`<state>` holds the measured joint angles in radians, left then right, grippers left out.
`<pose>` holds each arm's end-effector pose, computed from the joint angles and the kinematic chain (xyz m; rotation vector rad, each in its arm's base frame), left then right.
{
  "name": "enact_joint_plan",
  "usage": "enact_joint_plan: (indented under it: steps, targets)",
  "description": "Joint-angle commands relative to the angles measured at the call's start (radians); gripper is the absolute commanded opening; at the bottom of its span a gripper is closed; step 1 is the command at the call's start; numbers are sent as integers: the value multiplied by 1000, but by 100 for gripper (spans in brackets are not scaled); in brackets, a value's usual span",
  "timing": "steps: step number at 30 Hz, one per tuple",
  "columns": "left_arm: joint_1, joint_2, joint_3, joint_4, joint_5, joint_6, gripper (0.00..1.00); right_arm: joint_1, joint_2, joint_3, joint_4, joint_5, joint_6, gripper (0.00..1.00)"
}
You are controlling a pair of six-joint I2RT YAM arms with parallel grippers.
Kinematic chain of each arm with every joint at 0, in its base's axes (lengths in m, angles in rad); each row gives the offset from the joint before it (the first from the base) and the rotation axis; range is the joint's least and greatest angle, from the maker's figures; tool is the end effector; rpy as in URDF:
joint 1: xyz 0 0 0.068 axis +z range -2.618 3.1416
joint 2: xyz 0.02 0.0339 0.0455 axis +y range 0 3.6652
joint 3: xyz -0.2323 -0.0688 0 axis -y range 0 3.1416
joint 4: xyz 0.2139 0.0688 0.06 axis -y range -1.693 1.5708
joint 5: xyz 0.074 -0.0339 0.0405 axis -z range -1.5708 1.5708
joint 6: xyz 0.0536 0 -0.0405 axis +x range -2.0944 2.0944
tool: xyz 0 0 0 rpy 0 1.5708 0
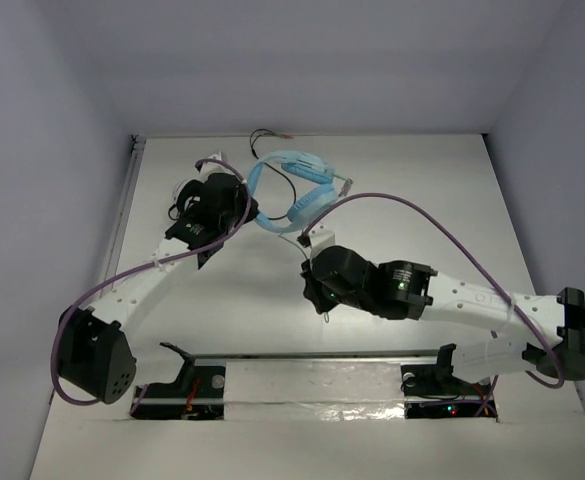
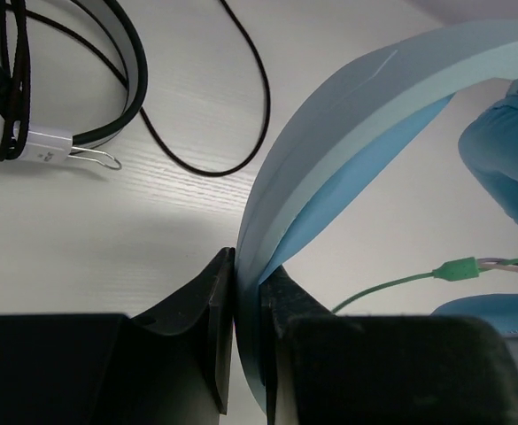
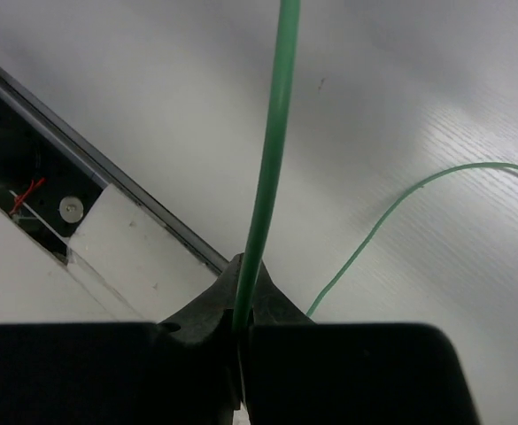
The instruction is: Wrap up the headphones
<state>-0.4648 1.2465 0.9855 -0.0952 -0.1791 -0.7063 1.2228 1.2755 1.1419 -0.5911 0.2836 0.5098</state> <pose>0.2607 -0.1201 0.2923 -0.3586 1.9367 -0.6079 0.1049 0.2452 0.2836 -0.6715 2.2314 0.5827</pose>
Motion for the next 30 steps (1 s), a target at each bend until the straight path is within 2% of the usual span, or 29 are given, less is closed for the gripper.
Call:
enact_joint_plan:
  steps: [1, 3, 6, 9, 15, 16, 20, 26, 30]
  targets:
    - [-44, 21, 38, 65, -25, 94, 0, 24, -34, 102, -186, 115, -48, 0]
    - [-67, 21, 32, 57, -2, 123, 0, 24, -42, 134, -237, 197, -76, 0]
    - [-77, -2, -2, 74, 126, 185, 0, 24, -57, 168, -291, 274, -109, 0]
    - [-77, -21, 13, 10, 173, 254, 0, 24, -57, 215, -350, 318, -126, 0]
    - [-77, -16, 119, -201, 326, 428, 0, 24, -83, 282, -466, 335, -134, 0]
    - [-77, -4, 139, -249, 398, 491, 0, 24, -99, 283, -490, 318, -136, 0]
    - [-77, 36, 214, -371, 409, 602, 0, 24, -146, 292, -499, 287, -159, 0]
    - [-77, -22, 139, -308, 533, 616, 0, 24, -131, 312, -510, 353, -169, 0]
    - [-86, -47, 91, -296, 532, 627, 0, 24, -82, 318, -506, 445, -182, 0]
